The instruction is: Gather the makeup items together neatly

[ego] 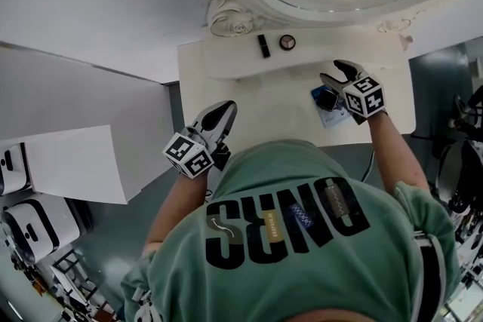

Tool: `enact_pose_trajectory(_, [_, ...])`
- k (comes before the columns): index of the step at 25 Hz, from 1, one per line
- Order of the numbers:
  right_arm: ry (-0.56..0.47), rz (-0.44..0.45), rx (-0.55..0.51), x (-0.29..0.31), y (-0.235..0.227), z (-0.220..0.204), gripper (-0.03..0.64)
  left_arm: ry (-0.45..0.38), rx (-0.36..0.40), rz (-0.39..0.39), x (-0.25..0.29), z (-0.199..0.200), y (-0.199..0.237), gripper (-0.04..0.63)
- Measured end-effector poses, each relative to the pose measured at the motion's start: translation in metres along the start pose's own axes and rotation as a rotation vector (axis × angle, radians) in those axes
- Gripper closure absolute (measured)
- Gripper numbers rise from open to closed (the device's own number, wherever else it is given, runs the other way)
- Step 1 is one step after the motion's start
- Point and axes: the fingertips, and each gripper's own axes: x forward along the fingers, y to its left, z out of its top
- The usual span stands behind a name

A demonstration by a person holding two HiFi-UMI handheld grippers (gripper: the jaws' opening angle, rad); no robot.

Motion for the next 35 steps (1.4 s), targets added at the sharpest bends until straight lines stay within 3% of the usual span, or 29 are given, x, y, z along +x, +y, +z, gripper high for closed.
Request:
enact_pose_trajectory(8, [0.179, 0.151, -0.177, -0.004, 0.01, -0.107, 0.36, 0.028, 0.0, -0.037, 0.081, -0.029, -0.055, 0.597])
enact_pose_trajectory(16, [0.265, 0.237, -0.232, 0.016, 0.015, -0.156, 0.298, 0.054, -0.022, -0.008, 0.133, -0.07, -0.097, 0.597])
enact_pose_trajectory(23, [0.252, 0.266, -0.292, 0.016, 0.015, -0.163, 0.321, 0.054, -0.032, 0.011, 0.146, -0.086, -0.113, 0.597])
enact_pose_trajectory(27, [0.195, 0.27, -0.174, 0.007, 0.014, -0.144, 0.325, 0.046, -0.037, 0.015, 0.139, -0.084, -0.108, 0.597])
enact_pose_trajectory(30, [0.101, 0.211, -0.075, -0.004, 0.0, -0.102, 0.333, 0.035, -0.023, 0.009, 0.13, -0.073, -0.1, 0.597])
enact_pose_trajectory(31, [0.057, 0.162, -0.04, -0.008, -0.009, -0.084, 0.343, 0.03, -0.021, 0.007, 0.126, -0.069, -0.097, 0.597])
enact_pose_trajectory(32, [0.015, 0.108, -0.009, -0.013, -0.02, -0.066, 0.624, 0.026, -0.022, 0.006, 0.121, -0.064, -0.093, 0.597])
enact_pose_trajectory(35, [-0.006, 0.048, 0.027, -0.016, -0.036, -0.034, 0.624, 0.023, -0.009, -0.008, 0.106, -0.047, -0.08, 0.597])
